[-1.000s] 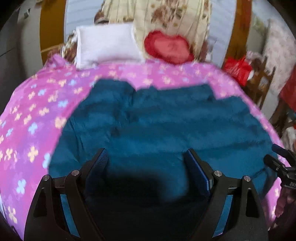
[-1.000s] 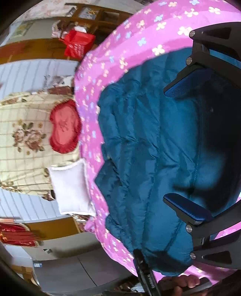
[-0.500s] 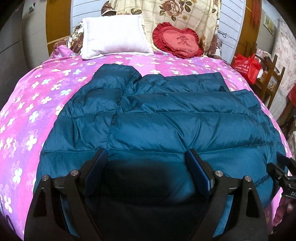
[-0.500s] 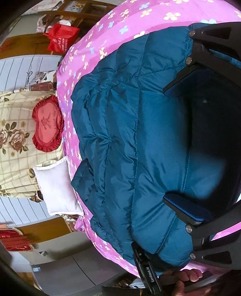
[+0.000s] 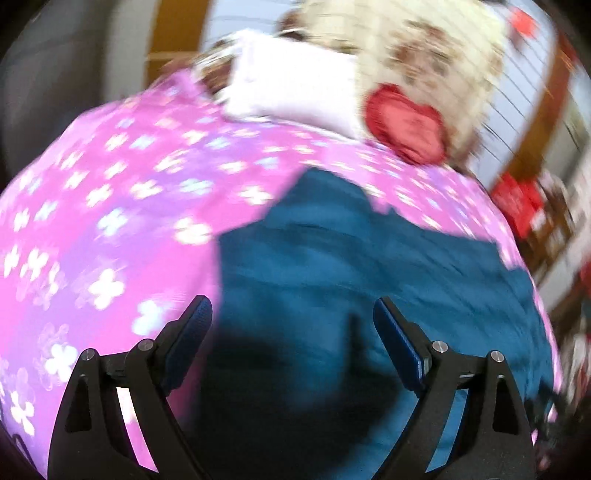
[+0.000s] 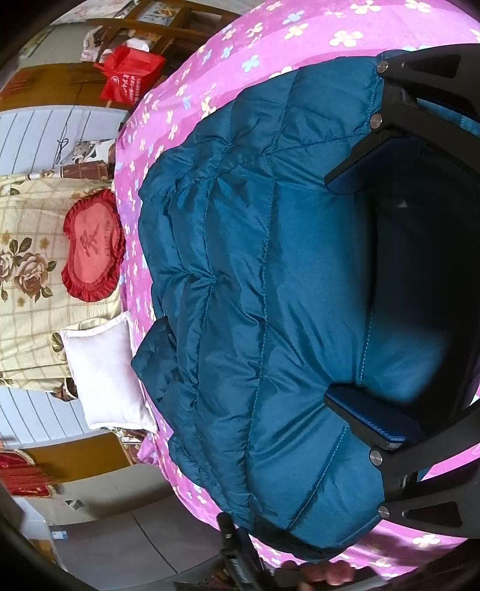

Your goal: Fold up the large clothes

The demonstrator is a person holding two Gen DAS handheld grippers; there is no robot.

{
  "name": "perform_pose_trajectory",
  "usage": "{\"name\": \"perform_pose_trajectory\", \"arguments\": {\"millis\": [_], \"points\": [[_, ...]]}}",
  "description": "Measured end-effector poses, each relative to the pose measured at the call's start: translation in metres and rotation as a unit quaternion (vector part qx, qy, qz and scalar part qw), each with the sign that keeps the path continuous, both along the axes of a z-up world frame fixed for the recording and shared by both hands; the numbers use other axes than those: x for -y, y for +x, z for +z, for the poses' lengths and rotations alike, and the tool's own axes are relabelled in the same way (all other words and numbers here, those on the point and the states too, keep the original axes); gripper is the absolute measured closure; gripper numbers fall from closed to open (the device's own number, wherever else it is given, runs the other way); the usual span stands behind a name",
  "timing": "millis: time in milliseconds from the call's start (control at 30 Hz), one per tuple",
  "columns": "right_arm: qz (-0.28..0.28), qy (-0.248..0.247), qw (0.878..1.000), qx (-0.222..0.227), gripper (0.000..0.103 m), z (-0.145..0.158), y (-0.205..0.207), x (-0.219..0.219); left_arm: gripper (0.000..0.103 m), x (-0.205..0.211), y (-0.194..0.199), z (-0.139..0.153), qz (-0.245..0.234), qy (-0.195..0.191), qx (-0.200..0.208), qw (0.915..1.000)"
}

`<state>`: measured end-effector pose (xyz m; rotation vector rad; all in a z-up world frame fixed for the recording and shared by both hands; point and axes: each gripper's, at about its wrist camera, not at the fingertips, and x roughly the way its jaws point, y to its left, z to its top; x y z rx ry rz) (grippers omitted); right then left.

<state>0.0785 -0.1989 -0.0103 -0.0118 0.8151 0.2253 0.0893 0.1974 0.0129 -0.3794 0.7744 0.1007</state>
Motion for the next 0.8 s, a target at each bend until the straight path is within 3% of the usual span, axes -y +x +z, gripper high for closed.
{"name": "perform_pose_trajectory", "arguments": {"millis": [67, 133, 267, 400, 500, 633, 667, 700, 733, 800], "points": [[-0.002, -0.001, 1.0, 0.0, 0.0, 0.0, 0.001, 0.0, 0.014, -0.022, 0.009, -0.012, 0.015, -0.031, -0.02, 0.9992], [-0.004, -0.002, 1.0, 0.0, 0.0, 0.0, 0.001, -0.001, 0.014, -0.024, 0.02, -0.023, -0.022, -0.051, -0.045, 0.9975], [-0.004, -0.003, 1.0, 0.0, 0.0, 0.0, 0.001, -0.001, 0.014, -0.018, 0.036, -0.027, -0.056, -0.045, -0.057, 0.9958], [-0.003, -0.002, 1.0, 0.001, 0.0, 0.0, 0.0, 0.0, 0.014, -0.035, 0.053, -0.052, -0.059, -0.144, -0.084, 0.9843], [-0.003, -0.004, 1.0, 0.002, 0.0, -0.002, -0.001, -0.002, 0.014, -0.041, 0.061, -0.054, -0.069, -0.169, -0.071, 0.9807], [0.001, -0.007, 1.0, -0.001, 0.0, -0.004, 0.0, -0.003, 0.014, -0.039, 0.068, -0.052, -0.084, -0.172, -0.058, 0.9798], [0.001, -0.007, 1.0, -0.001, 0.0, -0.004, 0.0, -0.003, 0.018, -0.038, 0.068, -0.051, -0.084, -0.168, -0.055, 0.9807], [0.001, -0.007, 1.0, -0.001, 0.0, -0.005, 0.0, -0.003, 0.035, -0.038, 0.068, -0.051, -0.085, -0.164, -0.053, 0.9814], [0.001, -0.008, 1.0, -0.001, 0.0, -0.004, 0.001, -0.004, 0.041, -0.038, 0.068, -0.052, -0.088, -0.169, -0.048, 0.9804], [0.0, -0.008, 1.0, -0.001, 0.0, -0.004, 0.0, -0.005, 0.063, -0.038, 0.068, -0.05, -0.091, -0.172, -0.036, 0.9802]]}}
